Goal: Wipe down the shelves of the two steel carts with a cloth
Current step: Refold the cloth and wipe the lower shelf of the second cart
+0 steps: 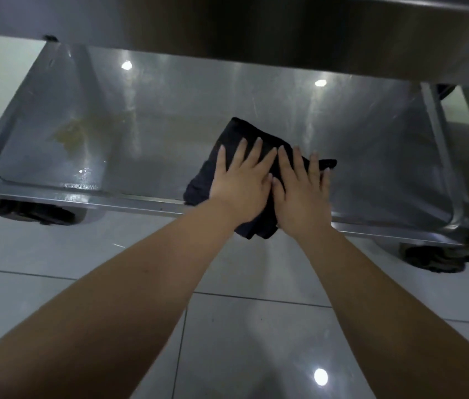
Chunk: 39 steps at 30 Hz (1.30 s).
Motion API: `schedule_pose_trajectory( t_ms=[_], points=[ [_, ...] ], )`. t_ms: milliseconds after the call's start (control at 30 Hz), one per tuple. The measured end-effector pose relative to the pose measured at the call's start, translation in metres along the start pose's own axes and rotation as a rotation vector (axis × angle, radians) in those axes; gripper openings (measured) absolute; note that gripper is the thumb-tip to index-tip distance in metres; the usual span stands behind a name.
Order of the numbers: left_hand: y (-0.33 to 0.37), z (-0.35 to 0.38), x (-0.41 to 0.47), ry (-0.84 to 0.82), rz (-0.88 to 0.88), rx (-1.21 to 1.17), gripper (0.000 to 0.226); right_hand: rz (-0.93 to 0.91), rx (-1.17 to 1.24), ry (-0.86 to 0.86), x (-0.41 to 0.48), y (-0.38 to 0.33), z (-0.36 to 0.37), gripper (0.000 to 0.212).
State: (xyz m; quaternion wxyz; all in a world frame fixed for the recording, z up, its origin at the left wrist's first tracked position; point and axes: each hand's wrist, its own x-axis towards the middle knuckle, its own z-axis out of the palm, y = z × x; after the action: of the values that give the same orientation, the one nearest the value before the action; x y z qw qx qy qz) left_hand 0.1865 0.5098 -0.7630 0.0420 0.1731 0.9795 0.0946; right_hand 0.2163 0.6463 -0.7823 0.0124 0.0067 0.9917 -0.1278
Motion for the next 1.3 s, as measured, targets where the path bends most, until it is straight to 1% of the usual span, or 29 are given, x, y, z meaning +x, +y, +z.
schedule_pose_trajectory(
  t_ms=[100,167,233,333,400,467,533,567,667,733,900,1067,1200,1300],
  points=[
    [0.006,0.008,-0.001,-0.007,-0.07,0.007,0.051,0.061,0.02,-0.021,0.005,0.0,0.0,0.062],
    [-0.006,0.005,-0.001,-0.005,-0.074,0.009,0.052,0.054,-0.003,-0.036,0.005,0.001,0.0,0.064],
    [-0.029,0.001,0.0,-0.013,-0.108,0.024,0.053,0.02,-0.026,-0.062,0.005,0.001,0.0,0.067],
    [-0.081,-0.007,-0.004,-0.017,-0.236,0.057,0.059,0.003,-0.085,-0.101,0.008,0.002,0.002,0.067],
    [-0.106,-0.011,-0.008,-0.03,-0.316,0.079,0.064,0.016,-0.129,-0.134,0.008,0.002,0.002,0.067],
    [-0.11,-0.011,-0.011,-0.027,-0.347,0.095,0.065,0.065,-0.156,-0.165,0.008,-0.003,0.003,0.066],
    [-0.104,-0.011,-0.011,-0.022,-0.349,0.094,0.063,0.13,-0.156,-0.2,0.012,-0.02,0.005,0.061],
    [-0.103,-0.011,-0.01,-0.02,-0.347,0.089,0.063,0.122,-0.148,-0.213,0.016,-0.033,0.008,0.059],
    [-0.101,-0.01,-0.011,-0.006,-0.328,0.077,0.065,-0.056,-0.15,-0.175,0.026,-0.074,0.016,0.057],
    [-0.101,-0.01,-0.012,-0.014,-0.304,0.071,0.065,-0.067,-0.129,-0.139,0.031,-0.086,0.019,0.056],
    [-0.102,-0.007,-0.011,0.018,-0.219,0.102,0.06,-0.036,-0.147,-0.098,0.028,-0.082,0.025,0.056],
    [-0.092,-0.001,-0.003,-0.005,-0.21,0.111,0.059,-0.019,-0.179,-0.104,0.029,-0.079,0.028,0.056],
    [-0.113,-0.006,0.001,0.022,-0.161,0.073,0.06,-0.016,-0.172,-0.1,0.031,-0.08,0.027,0.056],
    [-0.14,-0.011,-0.002,0.042,-0.188,0.054,0.06,-0.019,-0.169,-0.12,0.032,-0.082,0.025,0.057]
  ],
)
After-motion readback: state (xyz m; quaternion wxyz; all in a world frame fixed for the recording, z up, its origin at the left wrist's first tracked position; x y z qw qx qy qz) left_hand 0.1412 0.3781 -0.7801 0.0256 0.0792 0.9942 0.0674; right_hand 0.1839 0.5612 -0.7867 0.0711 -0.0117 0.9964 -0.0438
